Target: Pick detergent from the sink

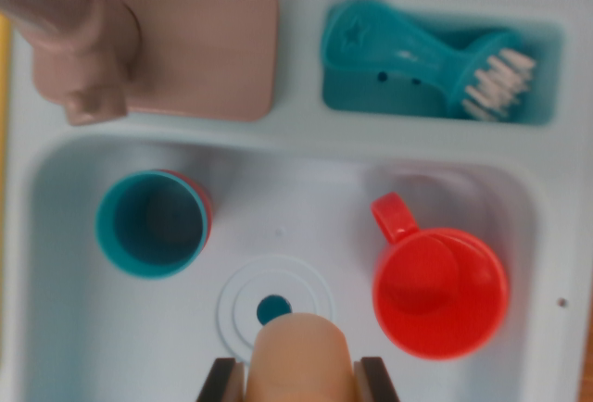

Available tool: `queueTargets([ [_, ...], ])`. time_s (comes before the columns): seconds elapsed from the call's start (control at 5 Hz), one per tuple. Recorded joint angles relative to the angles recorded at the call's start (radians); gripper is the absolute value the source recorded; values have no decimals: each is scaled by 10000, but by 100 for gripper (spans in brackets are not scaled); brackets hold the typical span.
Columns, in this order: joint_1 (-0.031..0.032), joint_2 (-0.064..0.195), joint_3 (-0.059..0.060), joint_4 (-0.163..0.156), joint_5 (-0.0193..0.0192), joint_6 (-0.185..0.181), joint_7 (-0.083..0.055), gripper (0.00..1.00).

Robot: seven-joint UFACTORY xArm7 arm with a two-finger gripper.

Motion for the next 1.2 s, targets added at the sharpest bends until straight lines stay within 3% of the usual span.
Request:
queueTargets([
  [0.2,0,0,0,0,0,0,0,100],
  [0.4,4,-125,4,351,8,475,-25,100],
  [0.6,4,-125,4,351,8,475,-25,100],
  [1.2,17,-497,16,1391,31,1886,-100,100],
])
